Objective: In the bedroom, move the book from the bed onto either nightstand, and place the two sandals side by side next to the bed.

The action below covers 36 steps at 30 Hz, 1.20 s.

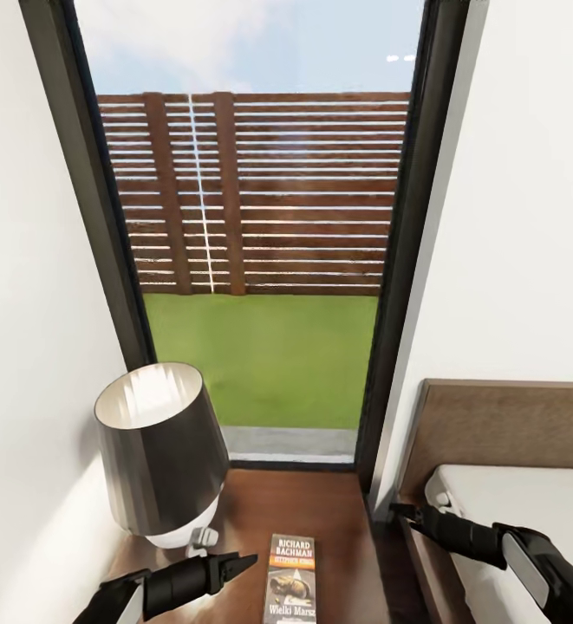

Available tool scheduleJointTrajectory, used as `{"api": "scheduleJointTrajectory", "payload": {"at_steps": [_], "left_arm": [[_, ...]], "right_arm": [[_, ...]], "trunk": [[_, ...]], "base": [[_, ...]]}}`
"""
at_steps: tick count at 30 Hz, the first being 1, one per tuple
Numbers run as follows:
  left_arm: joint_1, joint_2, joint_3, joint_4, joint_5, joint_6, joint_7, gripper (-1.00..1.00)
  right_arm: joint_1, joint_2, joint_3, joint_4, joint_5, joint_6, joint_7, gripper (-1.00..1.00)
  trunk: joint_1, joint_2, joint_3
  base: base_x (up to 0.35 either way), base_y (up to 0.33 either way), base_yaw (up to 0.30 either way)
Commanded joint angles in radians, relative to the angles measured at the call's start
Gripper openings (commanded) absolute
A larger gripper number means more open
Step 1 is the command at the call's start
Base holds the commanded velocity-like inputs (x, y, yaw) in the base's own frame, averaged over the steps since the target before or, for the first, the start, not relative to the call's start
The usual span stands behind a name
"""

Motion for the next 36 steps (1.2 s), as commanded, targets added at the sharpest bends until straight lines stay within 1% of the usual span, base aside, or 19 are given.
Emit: {"api": "scheduleJointTrajectory", "payload": {"at_steps": [1, 2, 3, 5, 9, 13, 16, 17, 19, 20, 21, 22, 23, 25, 28, 31, 33, 36], "left_arm": [[0.000, -0.001, 0.001, 0.001, 0.005, 0.009, 0.000, 1.00], [0.000, -0.004, 0.001, 0.001, 0.005, 0.009, 0.002, 1.00], [0.000, -0.006, 0.000, 0.001, 0.005, 0.009, 0.003, 1.00], [0.000, -0.008, 0.000, 0.001, 0.005, 0.009, 0.004, 1.00], [0.000, -0.009, 0.001, 0.001, 0.005, 0.008, 0.005, 1.00], [0.000, -0.009, 0.002, 0.002, 0.005, 0.008, 0.005, 1.00], [0.000, -0.009, 0.001, 0.007, 0.005, 0.008, 0.008, 1.00], [0.000, -0.010, 0.000, 0.012, 0.005, 0.007, 0.014, 1.00], [0.000, -0.014, -0.005, 0.021, 0.005, 0.004, 0.040, 1.00], [0.000, -0.015, -0.009, 0.022, 0.005, 0.000, 0.052, 1.00], [0.000, -0.018, -0.016, 0.025, 0.005, -0.012, 0.085, 1.00], [0.000, -0.025, -0.030, 0.036, 0.005, -0.041, 0.149, 1.00], [0.000, -0.027, -0.034, 0.043, 0.005, -0.052, 0.172, 1.00], [0.001, -0.032, -0.052, 0.090, 0.006, -0.100, 0.242, 1.00], [0.001, -0.034, -0.067, 0.145, 0.006, -0.149, 0.277, 1.00], [0.001, -0.035, -0.078, 0.201, 0.006, -0.210, 0.297, 1.00], [0.001, -0.036, -0.080, 0.234, 0.006, -0.228, 0.301, 1.00], [0.001, -0.036, -0.081, 0.271, 0.005, -0.245, 0.303, 1.00]], "right_arm": [[0.000, 0.000, 0.003, 0.000, 0.012, -0.002, 0.000, 1.00], [0.000, 0.002, 0.011, 0.000, 0.046, -0.010, 0.000, 1.00], [0.000, 0.003, 0.017, 0.001, 0.071, -0.013, 0.000, 1.00], [0.000, 0.004, 0.022, 0.001, 0.100, -0.017, 0.000, 1.00], [0.000, 0.005, 0.026, 0.002, 0.126, -0.019, -0.001, 1.00], [0.000, 0.005, 0.027, 0.004, 0.134, -0.021, -0.001, 1.00], [0.000, 0.007, 0.029, 0.022, 0.151, -0.059, -0.003, 1.00], [0.000, 0.008, 0.031, 0.043, 0.172, -0.092, -0.004, 1.00], [0.001, 0.019, 0.039, 0.104, 0.236, -0.173, -0.005, 1.00], [0.001, 0.022, 0.040, 0.120, 0.255, -0.193, -0.005, 1.00], [0.001, 0.029, 0.041, 0.154, 0.290, -0.230, -0.006, 1.00], [0.001, 0.038, 0.042, 0.207, 0.337, -0.279, -0.008, 1.00], [0.001, 0.042, 0.043, 0.226, 0.349, -0.293, -0.009, 1.00], [0.001, 0.052, 0.043, 0.305, 0.384, -0.348, -0.010, 1.00], [0.001, 0.067, 0.044, 0.374, 0.400, -0.404, -0.011, 1.00], [0.001, 0.089, 0.044, 0.463, 0.407, -0.490, -0.011, 1.00], [0.001, 0.094, 0.043, 0.520, 0.409, -0.543, -0.011, 1.00], [0.001, 0.096, 0.043, 0.569, 0.410, -0.577, -0.012, 1.00]], "trunk": [[-0.004, 0.007, 0.002], [-0.008, 0.014, 0.005], [-0.012, 0.021, 0.008], [-0.019, 0.035, 0.015], [-0.035, 0.063, 0.027], [-0.050, 0.091, 0.040], [-0.062, 0.112, 0.049], [-0.065, 0.119, 0.052], [-0.073, 0.133, 0.059], [-0.077, 0.140, 0.062], [-0.081, 0.147, 0.065], [-0.085, 0.154, 0.068], [-0.088, 0.161, 0.071], [-0.096, 0.175, 0.077], [-0.108, 0.196, 0.087], [-0.119, 0.217, 0.096], [-0.127, 0.231, 0.102], [-0.138, 0.252, 0.112]], "base": [[0.000, 0.000, 0.000], [0.000, 0.000, 0.000], [0.000, 0.000, 0.000], [0.000, 0.000, 0.000], [0.000, 0.000, 0.000], [0.000, 0.000, 0.000], [0.000, 0.000, 0.000], [0.000, 0.000, 0.000], [0.000, 0.000, 0.000], [0.000, 0.000, 0.000], [0.000, 0.000, 0.000], [0.000, 0.000, 0.000], [0.000, 0.000, 0.000], [0.000, 0.000, 0.000], [0.000, 0.000, 0.000], [0.000, 0.000, 0.000], [0.000, 0.000, 0.000], [0.000, 0.000, 0.000]]}}
